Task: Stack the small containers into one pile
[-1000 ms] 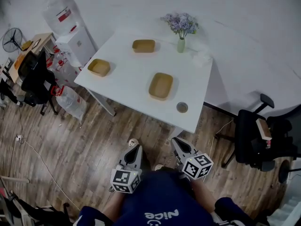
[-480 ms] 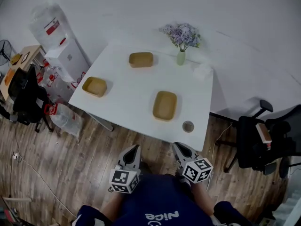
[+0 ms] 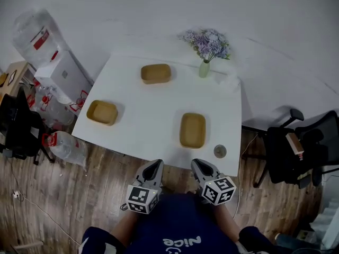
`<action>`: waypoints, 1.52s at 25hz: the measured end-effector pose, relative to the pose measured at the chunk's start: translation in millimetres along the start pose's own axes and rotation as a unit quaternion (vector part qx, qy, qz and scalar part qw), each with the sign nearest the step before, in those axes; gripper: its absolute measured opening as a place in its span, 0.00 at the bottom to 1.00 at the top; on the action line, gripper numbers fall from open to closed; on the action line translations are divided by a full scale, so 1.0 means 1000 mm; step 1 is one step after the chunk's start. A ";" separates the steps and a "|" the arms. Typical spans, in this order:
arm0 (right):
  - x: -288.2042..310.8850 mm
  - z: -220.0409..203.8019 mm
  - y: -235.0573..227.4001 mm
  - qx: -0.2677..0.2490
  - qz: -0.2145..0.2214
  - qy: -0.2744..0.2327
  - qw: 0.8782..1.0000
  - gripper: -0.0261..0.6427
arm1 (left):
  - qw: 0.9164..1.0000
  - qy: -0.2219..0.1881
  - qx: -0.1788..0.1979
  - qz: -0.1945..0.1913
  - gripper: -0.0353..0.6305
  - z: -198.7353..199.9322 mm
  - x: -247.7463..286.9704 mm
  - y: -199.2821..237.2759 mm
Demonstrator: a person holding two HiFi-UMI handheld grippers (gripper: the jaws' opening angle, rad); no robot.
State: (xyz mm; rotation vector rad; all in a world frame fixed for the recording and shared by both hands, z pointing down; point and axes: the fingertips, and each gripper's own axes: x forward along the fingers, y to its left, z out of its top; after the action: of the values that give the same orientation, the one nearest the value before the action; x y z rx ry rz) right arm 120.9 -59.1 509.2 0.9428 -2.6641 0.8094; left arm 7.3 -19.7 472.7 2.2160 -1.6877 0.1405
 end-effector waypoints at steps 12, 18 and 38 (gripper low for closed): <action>0.082 0.021 0.040 -0.013 -0.018 -0.002 1.000 0.12 | 1.000 0.005 -0.020 -0.003 0.08 0.010 -0.001 0.094; 0.097 0.034 0.046 -0.060 -0.037 0.016 0.997 0.12 | 0.998 0.004 -0.063 0.023 0.08 0.002 -0.012 0.122; 0.150 0.168 0.074 -0.213 0.031 -0.032 0.976 0.12 | 0.997 -0.017 -0.024 0.070 0.08 0.049 0.023 0.177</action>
State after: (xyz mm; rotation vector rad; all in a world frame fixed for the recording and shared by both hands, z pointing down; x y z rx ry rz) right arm -43.6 -183.3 392.0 0.7869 -2.7658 0.1989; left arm -160.8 -97.8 471.7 2.0780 -1.8448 0.0956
